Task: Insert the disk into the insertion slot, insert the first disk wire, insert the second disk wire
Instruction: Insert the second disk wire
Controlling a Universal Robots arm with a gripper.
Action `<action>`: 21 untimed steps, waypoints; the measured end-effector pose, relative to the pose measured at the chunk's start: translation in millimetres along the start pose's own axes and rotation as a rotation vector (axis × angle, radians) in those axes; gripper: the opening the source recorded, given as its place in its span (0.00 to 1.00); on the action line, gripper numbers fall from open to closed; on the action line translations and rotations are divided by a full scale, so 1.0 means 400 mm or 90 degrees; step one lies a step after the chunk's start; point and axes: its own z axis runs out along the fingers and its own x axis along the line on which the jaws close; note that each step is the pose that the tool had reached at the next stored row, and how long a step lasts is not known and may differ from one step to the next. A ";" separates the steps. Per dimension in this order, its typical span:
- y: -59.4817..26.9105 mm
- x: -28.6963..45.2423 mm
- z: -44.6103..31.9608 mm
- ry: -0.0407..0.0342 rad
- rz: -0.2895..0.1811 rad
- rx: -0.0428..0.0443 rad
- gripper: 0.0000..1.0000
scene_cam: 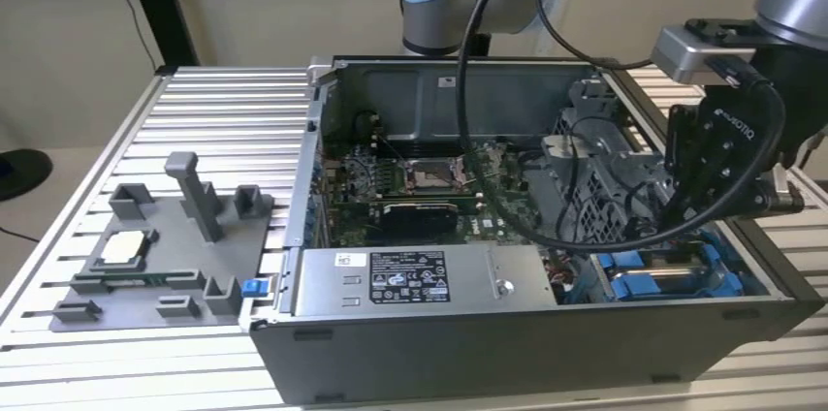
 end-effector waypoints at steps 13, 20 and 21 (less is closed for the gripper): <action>0.015 0.041 0.003 -0.0584 -0.005 0.0234 0.00; 0.040 0.047 0.007 -0.0608 -0.007 0.0604 0.00; 0.046 0.049 0.007 -0.0611 -0.007 0.0673 0.00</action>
